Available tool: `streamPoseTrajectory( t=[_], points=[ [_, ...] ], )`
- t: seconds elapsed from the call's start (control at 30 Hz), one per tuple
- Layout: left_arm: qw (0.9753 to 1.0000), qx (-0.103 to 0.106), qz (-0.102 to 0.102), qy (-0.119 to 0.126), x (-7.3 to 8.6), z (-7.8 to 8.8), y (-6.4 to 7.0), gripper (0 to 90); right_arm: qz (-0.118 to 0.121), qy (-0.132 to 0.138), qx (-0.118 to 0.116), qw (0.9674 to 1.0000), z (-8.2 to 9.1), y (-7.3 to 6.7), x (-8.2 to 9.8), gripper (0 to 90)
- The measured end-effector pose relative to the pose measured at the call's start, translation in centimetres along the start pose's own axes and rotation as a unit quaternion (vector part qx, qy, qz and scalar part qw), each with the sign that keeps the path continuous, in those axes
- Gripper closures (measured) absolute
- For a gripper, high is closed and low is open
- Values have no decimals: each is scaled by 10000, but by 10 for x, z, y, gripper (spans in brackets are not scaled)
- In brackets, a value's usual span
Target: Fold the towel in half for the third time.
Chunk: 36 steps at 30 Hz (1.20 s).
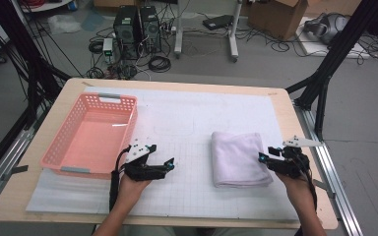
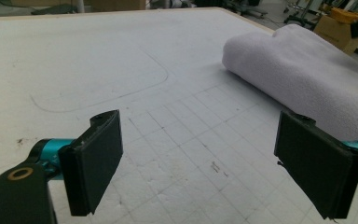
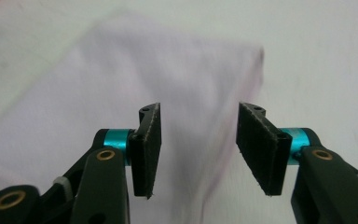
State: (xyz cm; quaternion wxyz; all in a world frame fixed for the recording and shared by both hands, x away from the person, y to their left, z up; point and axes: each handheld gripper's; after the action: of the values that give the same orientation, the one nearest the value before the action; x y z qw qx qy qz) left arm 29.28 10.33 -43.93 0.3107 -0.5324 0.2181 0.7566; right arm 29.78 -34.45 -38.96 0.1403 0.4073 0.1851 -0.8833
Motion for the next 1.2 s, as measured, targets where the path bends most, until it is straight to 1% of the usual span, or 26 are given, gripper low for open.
streamPoseTrajectory(
  t=[0.03, 0.07, 0.13, 0.2, 0.23, 0.27, 0.3, 0.33, 0.4, 0.5, 0.57, 0.6, 0.63, 0.67, 0.7, 0.73, 0.77, 0.8, 0.83, 0.87, 0.9, 0.93, 1.0, 1.1, 1.13, 1.2],
  points=[
    [10000, 0, 0, 0, 0, 0, 0, 158, 0, 0, 0, 10000, 0, 0, 0, 512],
    [10000, 10, -12, 9, 0, 0, 1, 157, 36, 139, -211, 9997, -9, -1, -11, 533],
    [10000, 16, -3, 13, 0, 0, 1, 157, 88, 36, -330, 9994, -24, -3, -17, 540],
    [10000, 28, -14, 13, -1, 0, 1, 157, 222, -155, -217, 9994, -38, -3, -18, 560],
    [10000, 33, -18, 16, -1, 0, 1, 157, 222, -155, -217, 9994, -38, -3, -18, 560],
    [10000, 29, -8, 14, 0, 0, 1, 158, 187, -328, -81, 9993, -47, -2, -17, 571],
    [10000, 24, -3, 5, 0, 0, 0, 157, 159, -441, -25, 9989, -52, 1, -16, 585],
    [10000, 30, -23, 1, 0, 0, 0, 158, 138, -631, 115, 9978, -58, 7, -12, 600],
    [10000, 25, -17, 15, -1, 1, 0, 158, 94, -761, 279, 9967, -59, 14, -5, 615],
    [10000, 8, -7, 46, -2, 2, 0, 158, -3, -672, 277, 9974, -53, 21, 2, 622],
    [10000, 9, -7, 31, -2, 3, -1, 157, 152, -748, 397, 9963, -42, 26, 10, 584],
    [10000, -1, -9, 31, -1, 2, -1, 158, 122, -761, 459, 9960, -39, 27, 10, 552],
    [10000, 0, 7, 20, -1, 2, -1, 158, 122, -761, 459, 9960, -39, 27, 10, 552],
    [10000, -1, 18, 23, -1, 2, -1, 157, 266, -679, 538, 9959, -33, 26, 5, 549],
    [10000, 18, 9, 26, -2, 2, 0, 157, 328, -551, 500, 9967, -31, 24, 1, 545],
    [10000, 19, 10, 35, -2, 2, 0, 157, 328, -551, 500, 9967, -31, 24, 1, 545],
    [10000, 33, -7, 32, -2, 2, 0, 157, 387, -264, 266, 9985, -31, 18, -8, 513],
    [10000, 45, -20, 51, -2, 3, 0, 157, 387, -264, 266, 9985, -31, 18, -8, 513],
    [9999, 62, -14, 88, -2, 3, 0, 155, 439, -139, -58, 9989, -38, 12, -17, 520],
    [9999, 54, -47, 105, -2, 3, 0, 148, 539, -152, -138, 9983, -44, 9, -20, 551],
    [9999, 26, -72, 134, -2, 3, 0, 141, 637, -193, -141, 9977, -51, 6, -23, 586],
    [9999, 22, -78, 140, -2, 4, 0, 141, 651, -249, -161, 9974, -59, 4, -25, 592],
    [9999, 57, -55, 141, -1, 4, -1, 141, 581, -353, -164, 9976, -76, 3, -28, 593],
    [9997, 129, -50, 186, -1, 4, -2, 141, 402, -515, 6, 9979, -94, 5, -29, 589],
    [9997, 130, -87, 198, -1, 4, -2, 141, 381, -524, 46, 9979, -97, 7, -29, 584],
    [9997, 125, -102, 204, -1, 4, -2, 140, 216, -463, 65, 9987, -96, 8, -29, 556]
  ],
)
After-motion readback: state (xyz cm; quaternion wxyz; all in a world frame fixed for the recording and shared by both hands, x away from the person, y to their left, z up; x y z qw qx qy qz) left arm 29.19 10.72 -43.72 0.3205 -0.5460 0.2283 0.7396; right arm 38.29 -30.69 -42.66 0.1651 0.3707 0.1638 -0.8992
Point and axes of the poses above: each handheld gripper's, and its own axes: z roughly backward along the jaws, x roughly out of its underside, y roughly to its right, and after that the axes turned 10 degrees about -z, right-handed
